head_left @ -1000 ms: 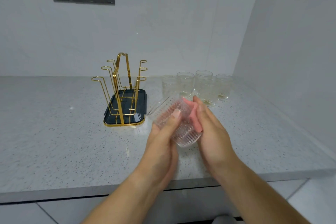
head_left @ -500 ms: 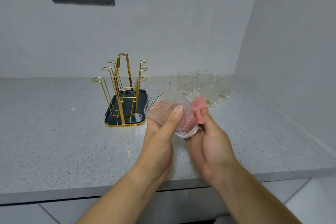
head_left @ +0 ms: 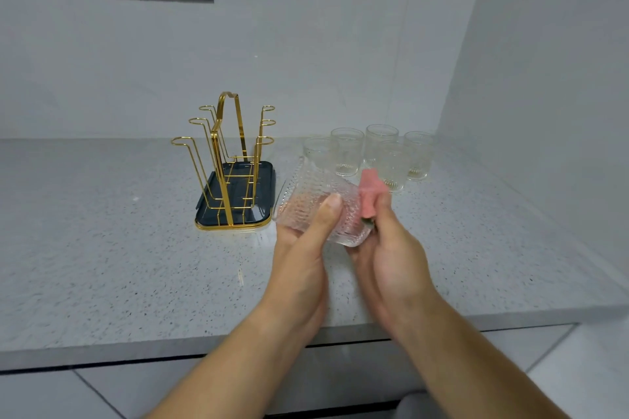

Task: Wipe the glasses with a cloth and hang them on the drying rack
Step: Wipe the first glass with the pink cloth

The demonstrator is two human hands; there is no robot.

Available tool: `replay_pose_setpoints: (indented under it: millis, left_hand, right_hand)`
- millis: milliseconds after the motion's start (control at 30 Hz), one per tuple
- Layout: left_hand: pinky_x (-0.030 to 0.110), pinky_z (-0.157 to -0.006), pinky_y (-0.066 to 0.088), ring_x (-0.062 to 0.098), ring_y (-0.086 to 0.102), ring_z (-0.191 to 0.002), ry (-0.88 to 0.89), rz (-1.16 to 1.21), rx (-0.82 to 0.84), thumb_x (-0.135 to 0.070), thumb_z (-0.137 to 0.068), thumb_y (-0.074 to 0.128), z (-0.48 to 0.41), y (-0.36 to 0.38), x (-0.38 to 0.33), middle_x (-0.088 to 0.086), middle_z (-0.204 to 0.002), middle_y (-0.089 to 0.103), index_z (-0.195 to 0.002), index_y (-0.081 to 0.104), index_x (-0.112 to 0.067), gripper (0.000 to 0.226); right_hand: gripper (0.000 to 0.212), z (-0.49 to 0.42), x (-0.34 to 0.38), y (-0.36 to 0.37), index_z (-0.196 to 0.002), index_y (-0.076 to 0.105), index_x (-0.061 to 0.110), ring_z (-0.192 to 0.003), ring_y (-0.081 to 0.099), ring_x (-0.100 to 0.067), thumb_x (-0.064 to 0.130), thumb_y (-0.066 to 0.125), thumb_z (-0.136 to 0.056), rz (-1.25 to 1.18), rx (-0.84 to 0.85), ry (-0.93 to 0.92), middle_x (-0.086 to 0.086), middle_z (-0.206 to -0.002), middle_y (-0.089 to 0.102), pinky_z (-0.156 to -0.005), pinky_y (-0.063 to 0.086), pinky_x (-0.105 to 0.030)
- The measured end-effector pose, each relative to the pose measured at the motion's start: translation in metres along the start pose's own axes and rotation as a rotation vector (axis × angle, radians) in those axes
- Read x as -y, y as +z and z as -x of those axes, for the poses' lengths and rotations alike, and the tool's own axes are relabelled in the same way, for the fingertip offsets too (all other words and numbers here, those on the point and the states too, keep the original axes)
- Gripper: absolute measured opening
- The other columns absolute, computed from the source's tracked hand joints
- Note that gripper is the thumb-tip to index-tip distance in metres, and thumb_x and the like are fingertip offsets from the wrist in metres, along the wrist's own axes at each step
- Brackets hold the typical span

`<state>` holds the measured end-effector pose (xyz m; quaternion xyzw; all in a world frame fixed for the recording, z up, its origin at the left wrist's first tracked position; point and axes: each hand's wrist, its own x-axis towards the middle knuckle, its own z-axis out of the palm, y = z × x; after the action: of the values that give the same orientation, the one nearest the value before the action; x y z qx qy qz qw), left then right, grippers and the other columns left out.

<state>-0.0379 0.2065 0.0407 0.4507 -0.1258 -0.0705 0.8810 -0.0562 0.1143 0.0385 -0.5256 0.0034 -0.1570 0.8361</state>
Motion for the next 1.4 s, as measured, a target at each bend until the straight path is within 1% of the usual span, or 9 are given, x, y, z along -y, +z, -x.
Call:
replay_pose_setpoints:
  millis: [133,300,400,500,667,900,1033,1233,1400]
  left_hand:
    - [0.028,-0.071,0.063,0.042,0.069,-0.117,-0.023,0.016,-0.059,-0.025,-0.091,0.073,-0.009,-0.005,0.0,0.016,-0.116,0.075,-0.129,0.054,-0.004,0.047]
    - [0.022,-0.06,0.059,0.012,0.074,-0.076,0.024,-0.03,-0.047,-0.02,-0.083,0.075,-0.004,-0.004,-0.003,0.004,-0.095,0.072,-0.124,0.053,-0.011,0.048]
    - [0.017,-0.071,0.058,0.012,0.076,-0.092,0.049,-0.071,-0.036,-0.018,-0.089,0.074,-0.005,-0.004,-0.003,0.004,-0.105,0.077,-0.13,0.052,-0.005,0.049]
    - [0.02,-0.086,0.058,0.02,0.073,-0.114,0.043,-0.098,0.024,-0.022,-0.083,0.075,0.001,0.001,-0.003,0.011,-0.122,0.075,-0.134,0.054,-0.008,0.057]
    - [0.017,-0.073,0.058,0.009,0.077,-0.095,0.077,-0.147,-0.012,-0.006,-0.083,0.076,-0.002,0.003,-0.005,0.002,-0.105,0.078,-0.13,0.05,-0.01,0.054]
    - [0.01,-0.068,0.054,-0.001,0.074,-0.084,0.009,-0.282,-0.022,-0.008,-0.086,0.079,-0.013,-0.006,-0.002,0.0,-0.106,0.073,-0.133,0.048,-0.01,0.057]
    - [0.009,-0.071,0.054,0.001,0.074,-0.095,-0.021,-0.324,-0.024,-0.015,-0.082,0.083,-0.015,-0.013,0.004,-0.008,-0.106,0.078,-0.126,0.054,-0.022,0.054]
    - [0.009,-0.067,0.054,0.002,0.075,-0.092,-0.091,-0.337,-0.005,-0.011,-0.084,0.081,-0.016,-0.013,0.01,0.001,-0.116,0.075,-0.124,0.056,-0.022,0.049]
    - [0.017,-0.076,0.057,0.011,0.074,-0.104,-0.128,-0.376,0.005,-0.016,-0.078,0.085,-0.017,-0.019,0.011,-0.002,-0.113,0.078,-0.127,0.056,-0.021,0.057]
  right_hand:
    - [0.05,0.019,-0.025,0.0,-0.141,0.058,0.035,-0.128,0.063,-0.009,0.059,0.037,-0.103,0.162,0.0,0.08,0.0,-0.133,0.07,-0.12,0.039,-0.04]
    - [0.046,0.024,-0.015,0.001,-0.135,0.064,0.017,-0.125,0.067,-0.023,0.042,0.034,-0.11,-0.013,-0.025,0.255,-0.008,-0.128,0.074,-0.118,0.041,-0.042]
    - [0.044,0.011,0.004,-0.004,-0.139,0.061,0.012,-0.131,0.058,-0.043,0.038,0.041,-0.109,-0.102,-0.086,0.256,-0.017,-0.131,0.071,-0.112,0.048,-0.046]
    - [0.046,-0.004,0.023,-0.007,-0.141,0.058,0.011,-0.118,0.071,-0.03,0.038,0.038,-0.109,-0.15,-0.107,0.188,-0.014,-0.128,0.073,-0.108,0.05,-0.045]
    - [0.052,0.006,0.005,-0.007,-0.132,0.066,0.009,-0.123,0.066,-0.027,0.046,0.036,-0.108,-0.175,-0.053,0.27,-0.026,-0.133,0.066,-0.116,0.042,-0.048]
    - [0.042,0.014,0.01,-0.027,-0.116,0.075,0.016,-0.112,0.072,-0.037,0.043,0.044,-0.108,0.223,-0.11,0.272,-0.013,-0.109,0.079,-0.112,0.042,-0.064]
    - [0.035,0.009,0.035,-0.049,-0.104,0.076,0.027,-0.095,0.072,-0.003,0.039,0.044,-0.108,0.752,-0.166,0.016,0.003,-0.126,0.074,-0.1,0.052,-0.037]
    - [0.041,-0.027,0.036,-0.115,-0.137,0.057,0.041,-0.141,0.046,-0.022,0.047,0.028,-0.109,1.639,0.007,-0.041,0.009,-0.146,0.058,-0.117,0.031,-0.046]
    - [0.052,-0.034,0.022,-0.128,-0.156,0.031,0.044,-0.157,0.014,-0.018,0.056,0.02,-0.107,1.707,0.153,0.178,0.013,-0.171,0.015,-0.124,0.011,-0.045]
